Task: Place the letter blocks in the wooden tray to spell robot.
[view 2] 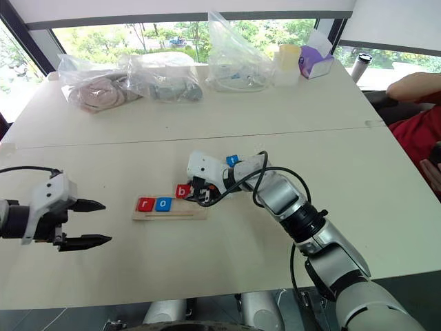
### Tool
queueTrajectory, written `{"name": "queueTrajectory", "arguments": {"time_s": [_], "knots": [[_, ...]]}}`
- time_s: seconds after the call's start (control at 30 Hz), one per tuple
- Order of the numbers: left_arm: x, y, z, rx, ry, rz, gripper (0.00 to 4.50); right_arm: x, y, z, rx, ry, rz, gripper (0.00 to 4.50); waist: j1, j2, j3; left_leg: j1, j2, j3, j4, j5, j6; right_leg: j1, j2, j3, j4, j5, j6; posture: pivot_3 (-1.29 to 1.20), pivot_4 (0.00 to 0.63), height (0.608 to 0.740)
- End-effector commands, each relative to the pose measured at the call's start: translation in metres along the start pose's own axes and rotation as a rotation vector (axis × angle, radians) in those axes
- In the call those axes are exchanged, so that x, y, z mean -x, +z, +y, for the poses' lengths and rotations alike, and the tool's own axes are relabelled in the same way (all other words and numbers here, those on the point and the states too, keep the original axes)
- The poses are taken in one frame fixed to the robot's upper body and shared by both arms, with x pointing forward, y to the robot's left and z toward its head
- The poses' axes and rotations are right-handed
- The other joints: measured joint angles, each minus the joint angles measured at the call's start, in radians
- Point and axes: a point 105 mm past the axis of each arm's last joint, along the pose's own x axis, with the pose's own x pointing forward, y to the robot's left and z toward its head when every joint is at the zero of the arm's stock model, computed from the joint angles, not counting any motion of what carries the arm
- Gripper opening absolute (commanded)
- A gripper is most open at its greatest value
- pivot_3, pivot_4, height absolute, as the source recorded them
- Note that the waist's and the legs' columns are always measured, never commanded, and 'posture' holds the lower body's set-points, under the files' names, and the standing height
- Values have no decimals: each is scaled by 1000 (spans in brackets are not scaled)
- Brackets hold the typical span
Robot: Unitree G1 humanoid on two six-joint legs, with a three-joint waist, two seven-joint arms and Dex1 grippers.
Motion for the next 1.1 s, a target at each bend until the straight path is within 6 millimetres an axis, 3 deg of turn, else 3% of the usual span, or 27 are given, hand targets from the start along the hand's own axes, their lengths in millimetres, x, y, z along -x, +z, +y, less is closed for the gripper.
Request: {"name": "queueTrajectory", "arguments": {"time_s": [0.03,0.57,1.1], "knots": [[7,10,1,-28,44,-27,4500,-4,5,10,75,33,1,1127,-2,0,0,0,0,0,0,0,0,0,0,0,0,0,1,0,150,740],[3,15,4,-28,68,-53,4500,-37,6,10,58,26,2,1127,-11,0,0,3,1,-1,0,0,0,0,2,0,5,1,0,0,150,740],[-4,14,6,-28,94,-68,4500,-46,3,10,30,27,19,1127,-11,0,0,5,1,-1,0,0,0,0,2,0,9,0,-1,0,150,740]]}}
